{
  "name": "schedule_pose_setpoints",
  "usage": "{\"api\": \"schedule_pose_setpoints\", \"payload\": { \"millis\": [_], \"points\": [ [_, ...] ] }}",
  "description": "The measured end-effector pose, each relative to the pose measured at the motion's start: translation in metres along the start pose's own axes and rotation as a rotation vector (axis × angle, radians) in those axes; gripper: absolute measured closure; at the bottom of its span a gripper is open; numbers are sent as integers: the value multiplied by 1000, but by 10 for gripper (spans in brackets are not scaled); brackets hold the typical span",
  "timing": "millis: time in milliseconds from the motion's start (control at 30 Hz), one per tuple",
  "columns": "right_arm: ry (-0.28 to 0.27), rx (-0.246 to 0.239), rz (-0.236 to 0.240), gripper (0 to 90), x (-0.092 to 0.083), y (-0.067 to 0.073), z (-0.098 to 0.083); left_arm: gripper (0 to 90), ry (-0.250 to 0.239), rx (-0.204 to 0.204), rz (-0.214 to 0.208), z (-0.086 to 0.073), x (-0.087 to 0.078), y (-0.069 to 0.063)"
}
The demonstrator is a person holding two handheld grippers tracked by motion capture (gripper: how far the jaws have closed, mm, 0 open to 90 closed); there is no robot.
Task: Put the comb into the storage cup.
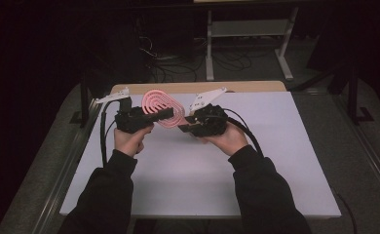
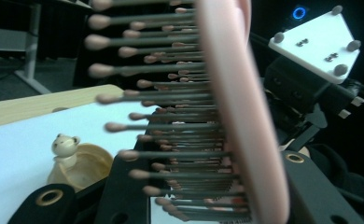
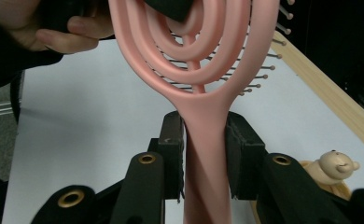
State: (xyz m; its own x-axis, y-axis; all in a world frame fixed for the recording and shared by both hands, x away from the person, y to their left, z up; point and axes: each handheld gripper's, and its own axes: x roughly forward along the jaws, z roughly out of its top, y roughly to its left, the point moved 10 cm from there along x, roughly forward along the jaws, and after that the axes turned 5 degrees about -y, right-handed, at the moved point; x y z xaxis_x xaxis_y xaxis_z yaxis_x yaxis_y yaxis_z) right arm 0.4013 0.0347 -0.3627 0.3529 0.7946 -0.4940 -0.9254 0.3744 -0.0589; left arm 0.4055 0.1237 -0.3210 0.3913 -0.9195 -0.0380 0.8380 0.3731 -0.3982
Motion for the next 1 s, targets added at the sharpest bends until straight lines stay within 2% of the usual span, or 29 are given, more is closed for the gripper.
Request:
{"api": "schedule_pose_setpoints", "payload": {
  "millis": [100,200,333,367,567,633,700,833,1000],
  "points": [
    [-18,9,-11,675,-1,-2,1,626,-22,36,4,2,2,-3],
    [-34,28,-17,659,-2,-5,0,628,-19,66,23,2,4,-5],
    [-54,57,-17,620,-3,-7,-1,629,-12,72,37,4,7,-5],
    [-61,69,-18,571,-5,-9,-1,630,-12,72,36,4,7,-5],
    [-73,106,-16,465,-11,-14,-2,630,1,81,51,6,5,-2],
    [-92,143,-11,396,-15,-17,-3,630,2,86,53,7,4,-2],
    [-99,155,-9,376,-16,-18,-3,630,5,84,51,9,4,-2],
    [-78,187,-48,255,-18,-27,-10,630,12,99,57,9,3,-1],
    [-76,210,-68,128,-21,-34,-17,630,17,102,61,9,2,0]
  ]
}}
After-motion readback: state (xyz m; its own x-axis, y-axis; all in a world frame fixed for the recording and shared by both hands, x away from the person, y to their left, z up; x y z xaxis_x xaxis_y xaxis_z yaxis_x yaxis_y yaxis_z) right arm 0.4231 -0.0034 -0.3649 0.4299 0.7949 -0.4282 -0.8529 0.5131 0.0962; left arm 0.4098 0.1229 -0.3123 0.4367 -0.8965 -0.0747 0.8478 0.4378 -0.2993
